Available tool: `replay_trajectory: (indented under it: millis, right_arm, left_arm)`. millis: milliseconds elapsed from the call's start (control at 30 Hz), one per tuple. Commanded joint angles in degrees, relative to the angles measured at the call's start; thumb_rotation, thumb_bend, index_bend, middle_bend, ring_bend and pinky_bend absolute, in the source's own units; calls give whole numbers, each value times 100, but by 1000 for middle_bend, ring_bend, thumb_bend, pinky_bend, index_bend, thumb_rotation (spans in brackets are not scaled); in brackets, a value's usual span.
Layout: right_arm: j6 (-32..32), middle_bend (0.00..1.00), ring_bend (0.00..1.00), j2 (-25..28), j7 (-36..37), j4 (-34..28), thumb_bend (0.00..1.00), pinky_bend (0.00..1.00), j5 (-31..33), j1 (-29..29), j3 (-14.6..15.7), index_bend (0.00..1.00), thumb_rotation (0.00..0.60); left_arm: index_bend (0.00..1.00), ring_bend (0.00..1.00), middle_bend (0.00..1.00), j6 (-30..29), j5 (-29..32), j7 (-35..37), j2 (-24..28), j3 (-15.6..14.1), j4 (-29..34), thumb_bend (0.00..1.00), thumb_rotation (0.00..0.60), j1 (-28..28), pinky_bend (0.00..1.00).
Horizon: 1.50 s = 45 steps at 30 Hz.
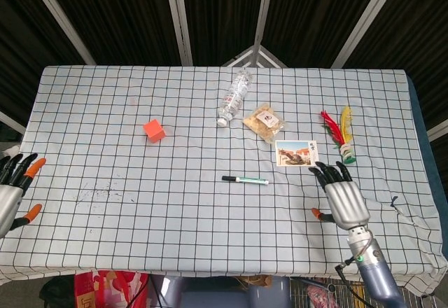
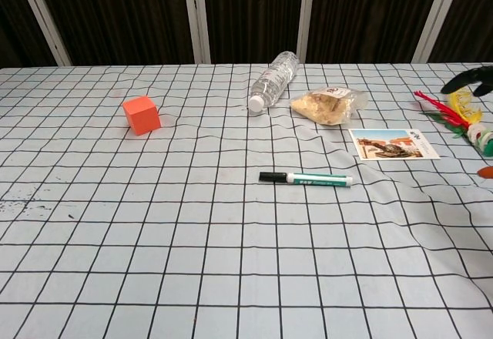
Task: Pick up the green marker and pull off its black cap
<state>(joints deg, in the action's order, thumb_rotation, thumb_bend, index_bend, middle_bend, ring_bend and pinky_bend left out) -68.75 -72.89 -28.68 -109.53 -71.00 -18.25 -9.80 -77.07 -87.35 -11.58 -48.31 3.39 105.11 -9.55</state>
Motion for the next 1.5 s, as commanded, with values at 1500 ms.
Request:
replay_trajectory:
  millis: [1500]
  right_arm:
    - [311,176,165,-3327,-1718,2723,278,87,2619,-2191,-691,444,600]
  left_arm:
    - [114,0,52,-369,89,248,-55,-7,-479,383,600,-9,0]
